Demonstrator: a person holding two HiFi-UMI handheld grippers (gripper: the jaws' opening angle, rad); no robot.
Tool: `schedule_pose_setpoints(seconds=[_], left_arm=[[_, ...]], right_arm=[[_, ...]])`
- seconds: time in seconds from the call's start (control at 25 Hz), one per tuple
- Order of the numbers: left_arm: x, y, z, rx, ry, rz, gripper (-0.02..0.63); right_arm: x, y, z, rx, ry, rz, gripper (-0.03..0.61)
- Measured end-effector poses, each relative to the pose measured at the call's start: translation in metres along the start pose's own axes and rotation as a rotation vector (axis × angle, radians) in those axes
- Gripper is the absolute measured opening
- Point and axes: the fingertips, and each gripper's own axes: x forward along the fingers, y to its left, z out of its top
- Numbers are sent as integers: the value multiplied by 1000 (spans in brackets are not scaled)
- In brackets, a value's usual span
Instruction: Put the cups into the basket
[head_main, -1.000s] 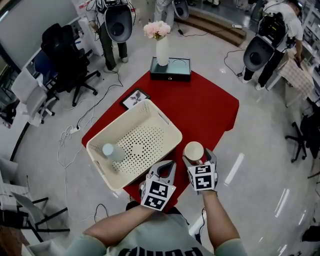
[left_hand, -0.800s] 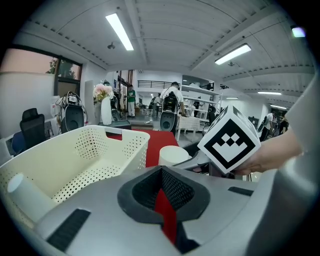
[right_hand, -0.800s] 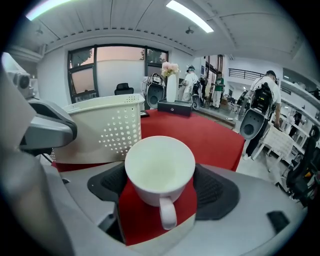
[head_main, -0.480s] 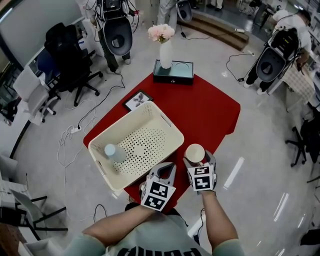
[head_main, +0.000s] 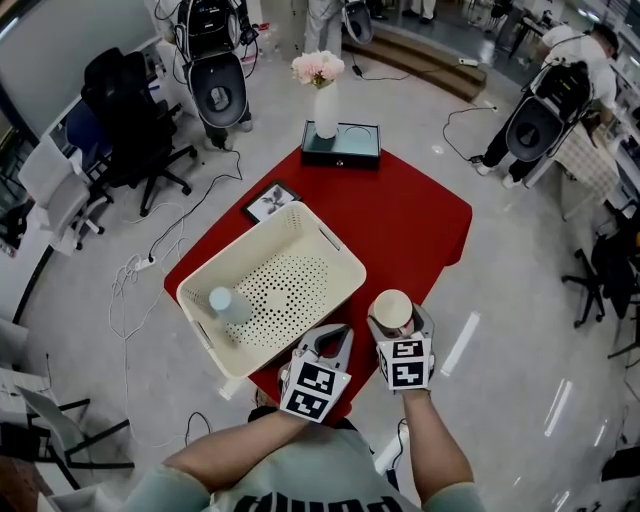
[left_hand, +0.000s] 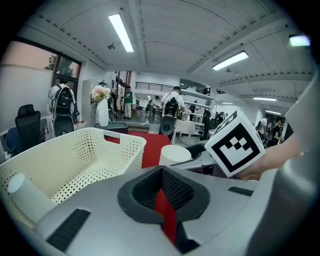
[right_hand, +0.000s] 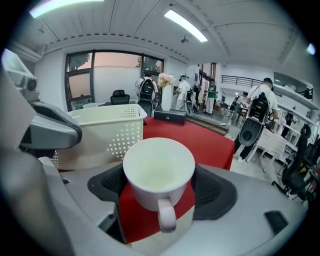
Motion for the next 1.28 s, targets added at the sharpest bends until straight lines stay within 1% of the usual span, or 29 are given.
schedule_pose_setpoints(seconds=[0.24,0.48,0.64,0.88,1.12,1.28], left_arm=[[-21,-4,17,-15,-38,-33,7],[-49,9,33,-11,-68,-15,6],[-70,31,41,-19,-86,24,8],[-99,77,49,-46,-120,111,8],[-128,128,50,-79,-133,202,8],[-141,158,46,-97,-136,246,7]], right_arm=[[-47,9,34,43,-84,-17,383],[-87,36,76,46,-147,1,383],[-97,65,107,29,-180,46,383],[-89,115,145,-18,-215,129,383],[-66,166,166,-54,-200,208,383],[-42,192,171,-64,-175,236,383]])
